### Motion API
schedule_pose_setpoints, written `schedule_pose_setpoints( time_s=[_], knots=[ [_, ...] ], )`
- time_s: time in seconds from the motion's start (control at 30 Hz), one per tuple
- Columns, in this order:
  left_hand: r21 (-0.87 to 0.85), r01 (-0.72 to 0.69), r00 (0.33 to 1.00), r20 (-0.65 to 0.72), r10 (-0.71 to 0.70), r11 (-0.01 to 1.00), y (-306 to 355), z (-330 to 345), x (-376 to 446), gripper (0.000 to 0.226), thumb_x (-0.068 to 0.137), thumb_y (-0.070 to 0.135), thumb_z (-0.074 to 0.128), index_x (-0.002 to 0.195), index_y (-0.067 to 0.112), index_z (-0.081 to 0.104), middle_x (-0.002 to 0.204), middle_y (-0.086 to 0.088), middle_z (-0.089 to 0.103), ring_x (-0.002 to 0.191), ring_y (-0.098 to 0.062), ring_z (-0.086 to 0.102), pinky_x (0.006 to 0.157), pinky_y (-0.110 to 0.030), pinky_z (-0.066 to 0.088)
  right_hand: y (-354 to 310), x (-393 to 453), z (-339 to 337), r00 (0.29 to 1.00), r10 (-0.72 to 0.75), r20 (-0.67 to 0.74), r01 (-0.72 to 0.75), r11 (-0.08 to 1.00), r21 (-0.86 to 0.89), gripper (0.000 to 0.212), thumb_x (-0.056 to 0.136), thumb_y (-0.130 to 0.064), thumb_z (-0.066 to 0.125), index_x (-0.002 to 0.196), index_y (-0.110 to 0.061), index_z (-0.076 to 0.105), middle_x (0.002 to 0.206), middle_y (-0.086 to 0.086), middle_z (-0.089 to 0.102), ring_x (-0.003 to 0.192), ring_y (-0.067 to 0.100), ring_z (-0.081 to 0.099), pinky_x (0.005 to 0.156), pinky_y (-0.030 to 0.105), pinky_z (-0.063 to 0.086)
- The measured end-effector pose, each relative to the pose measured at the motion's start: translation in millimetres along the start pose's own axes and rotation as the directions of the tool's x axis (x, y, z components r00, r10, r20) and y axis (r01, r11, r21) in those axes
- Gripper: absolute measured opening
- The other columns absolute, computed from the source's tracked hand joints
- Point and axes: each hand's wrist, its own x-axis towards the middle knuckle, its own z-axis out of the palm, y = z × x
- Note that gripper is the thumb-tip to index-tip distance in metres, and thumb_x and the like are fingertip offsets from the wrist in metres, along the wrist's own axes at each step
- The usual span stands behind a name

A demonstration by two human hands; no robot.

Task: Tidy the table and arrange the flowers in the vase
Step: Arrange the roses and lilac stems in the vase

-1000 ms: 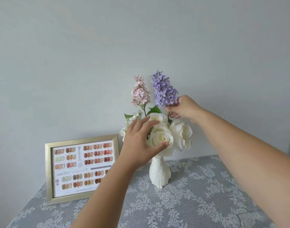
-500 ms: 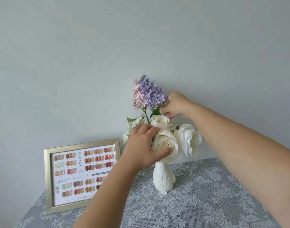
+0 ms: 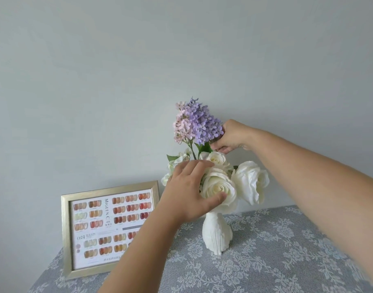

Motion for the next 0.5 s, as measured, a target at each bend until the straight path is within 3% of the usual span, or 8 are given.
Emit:
schedule_pose_setpoints(
  time_s=[0.13, 0.27, 0.4, 0.5],
  knots=[
    [0.038, 0.026, 0.999, 0.036, -0.028, 0.999, 0, 0, 1, 0.083, 0.075, 0.078, 0.042, 0.146, 0.035, 0.033, 0.133, 0.010, 0.045, 0.129, -0.024, 0.033, 0.105, -0.047, 0.035, -2, 2, 5, 1.000, 0.005, 0.009, -0.005, 1.000, -0.025, 0.034, 0.075, 0.011, 0.075, 0.106, 0.007, 0.063, 0.086, 0.016, 0.068, 0.062, 0.019, 0.068, 0.048, 0.023, 0.054],
    [0.032, 0.025, 0.999, 0.046, -0.027, 0.999, 1, -3, -1, 0.077, 0.078, 0.077, 0.038, 0.142, 0.035, 0.040, 0.133, 0.009, 0.045, 0.128, -0.021, 0.033, 0.105, -0.046, 0.034, 2, 1, 3, 0.999, 0.034, 0.010, -0.034, 0.999, 0.017, 0.030, 0.074, 0.012, 0.075, 0.101, 0.005, 0.063, 0.085, 0.017, 0.069, 0.065, 0.022, 0.069, 0.054, 0.028, 0.059],
    [-0.206, 0.079, 0.979, -0.170, -0.116, 0.975, -4, -22, 7, 0.060, 0.089, 0.067, 0.029, 0.126, 0.031, 0.061, 0.123, 0.007, 0.056, 0.118, -0.017, 0.046, 0.100, -0.044, 0.039, 15, -4, -5, 1.000, 0.005, -0.006, -0.004, 0.994, 0.109, 0.020, 0.074, 0.009, 0.076, 0.087, -0.002, 0.066, 0.077, 0.015, 0.069, 0.065, 0.022, 0.070, 0.062, 0.033, 0.061],
    [-0.333, 0.201, 0.907, -0.291, -0.304, 0.921, -19, -42, 34, 0.037, 0.092, 0.051, 0.046, 0.109, 0.029, 0.070, 0.116, 0.006, 0.062, 0.099, -0.014, 0.062, 0.090, -0.040, 0.049, 27, -10, -7, 0.998, -0.004, -0.065, 0.017, 0.978, 0.210, 0.024, 0.074, 0.006, 0.077, 0.094, -0.003, 0.068, 0.082, 0.016, 0.071, 0.063, 0.019, 0.071, 0.059, 0.030, 0.060]
  ],
)
